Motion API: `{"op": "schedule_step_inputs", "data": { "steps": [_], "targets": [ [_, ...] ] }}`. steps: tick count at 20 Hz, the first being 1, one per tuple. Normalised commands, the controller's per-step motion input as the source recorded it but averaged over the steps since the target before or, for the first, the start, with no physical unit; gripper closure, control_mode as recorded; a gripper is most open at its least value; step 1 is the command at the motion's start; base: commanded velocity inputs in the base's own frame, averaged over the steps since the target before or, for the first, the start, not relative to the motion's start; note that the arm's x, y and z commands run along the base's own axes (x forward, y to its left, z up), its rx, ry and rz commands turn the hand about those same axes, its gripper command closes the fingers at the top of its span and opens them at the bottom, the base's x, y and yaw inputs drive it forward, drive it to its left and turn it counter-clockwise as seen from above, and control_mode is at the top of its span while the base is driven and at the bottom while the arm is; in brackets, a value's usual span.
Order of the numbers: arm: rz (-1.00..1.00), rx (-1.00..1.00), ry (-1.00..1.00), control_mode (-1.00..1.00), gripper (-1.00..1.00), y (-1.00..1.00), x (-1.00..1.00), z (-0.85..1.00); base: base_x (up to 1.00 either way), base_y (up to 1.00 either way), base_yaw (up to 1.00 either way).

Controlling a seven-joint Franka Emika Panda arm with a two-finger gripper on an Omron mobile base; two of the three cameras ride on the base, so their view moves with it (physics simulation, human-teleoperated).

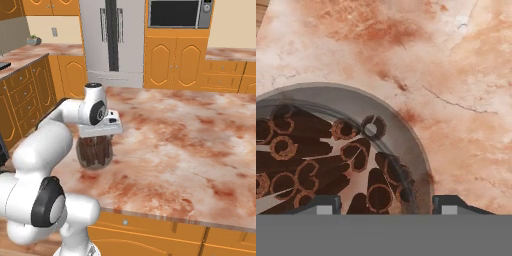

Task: Pick the jar and pot and place them in the sink. Then turn on the water.

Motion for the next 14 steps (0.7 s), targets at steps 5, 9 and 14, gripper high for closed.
{"op": "schedule_step_inputs", "data": {
  "steps": [5,9,14],
  "targets": [
    [0.0,0.0,-0.01,-1.0,1.0,0.0,-0.03,0.41,0.0,0.0,0.0],
    [0.0,0.0,0.0,-1.0,1.0,-0.04,-0.23,0.42,0.0,0.0,0.0],
    [0.0,0.0,0.0,-1.0,1.0,-0.11,-0.4,0.19,0.0,0.0,0.0]
  ]
}}
